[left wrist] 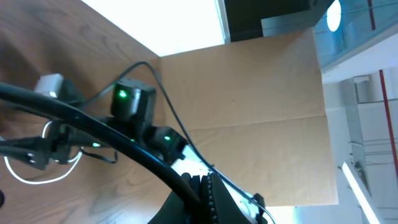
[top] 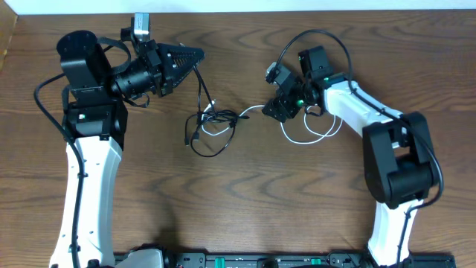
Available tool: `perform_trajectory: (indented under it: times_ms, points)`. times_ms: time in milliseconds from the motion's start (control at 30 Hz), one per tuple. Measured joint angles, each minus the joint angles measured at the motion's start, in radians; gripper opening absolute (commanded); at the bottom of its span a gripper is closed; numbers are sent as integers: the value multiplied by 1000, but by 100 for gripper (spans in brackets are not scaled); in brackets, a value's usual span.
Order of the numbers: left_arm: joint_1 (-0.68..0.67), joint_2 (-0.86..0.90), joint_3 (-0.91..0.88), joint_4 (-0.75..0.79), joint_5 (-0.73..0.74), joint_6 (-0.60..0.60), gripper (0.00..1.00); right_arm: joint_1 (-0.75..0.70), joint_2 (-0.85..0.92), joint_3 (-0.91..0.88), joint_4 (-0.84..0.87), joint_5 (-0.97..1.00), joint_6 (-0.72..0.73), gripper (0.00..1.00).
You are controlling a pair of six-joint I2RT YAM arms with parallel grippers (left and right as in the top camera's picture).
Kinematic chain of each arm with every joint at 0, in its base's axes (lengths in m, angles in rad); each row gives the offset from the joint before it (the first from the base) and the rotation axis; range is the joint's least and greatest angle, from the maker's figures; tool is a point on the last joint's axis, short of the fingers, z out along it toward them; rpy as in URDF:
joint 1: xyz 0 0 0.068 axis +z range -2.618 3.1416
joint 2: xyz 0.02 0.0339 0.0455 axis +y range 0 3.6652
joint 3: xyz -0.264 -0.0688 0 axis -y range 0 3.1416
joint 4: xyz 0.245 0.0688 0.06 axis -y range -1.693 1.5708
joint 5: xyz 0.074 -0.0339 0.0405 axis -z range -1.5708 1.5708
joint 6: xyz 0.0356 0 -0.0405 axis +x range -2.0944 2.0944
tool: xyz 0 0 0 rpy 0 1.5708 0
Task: Untangle cables
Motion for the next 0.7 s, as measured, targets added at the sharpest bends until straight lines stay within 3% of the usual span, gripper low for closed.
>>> perform_trajectory:
  times_ms: [100, 167, 200, 333, 567, 700]
  points:
    - [0, 0, 0, 0, 0, -1, 8, 10, 37, 0, 9, 0, -5, 76]
    - [0, 0, 0, 0, 0, -3, 7, 21, 47, 2, 34, -2, -10, 71]
    - [0, 0, 0, 0, 0, -3, 8, 27, 48, 2, 41, -3, -8, 61]
    - [0, 0, 0, 0, 0, -4, 7, 64, 59, 4, 59, 29, 27, 1]
    - [0, 0, 0, 0, -12, 17, 8, 82, 50, 17, -6, 114, 200, 1]
    - [0, 0, 1, -23, -92, 69, 7, 48, 0, 15, -201, 154, 291, 1]
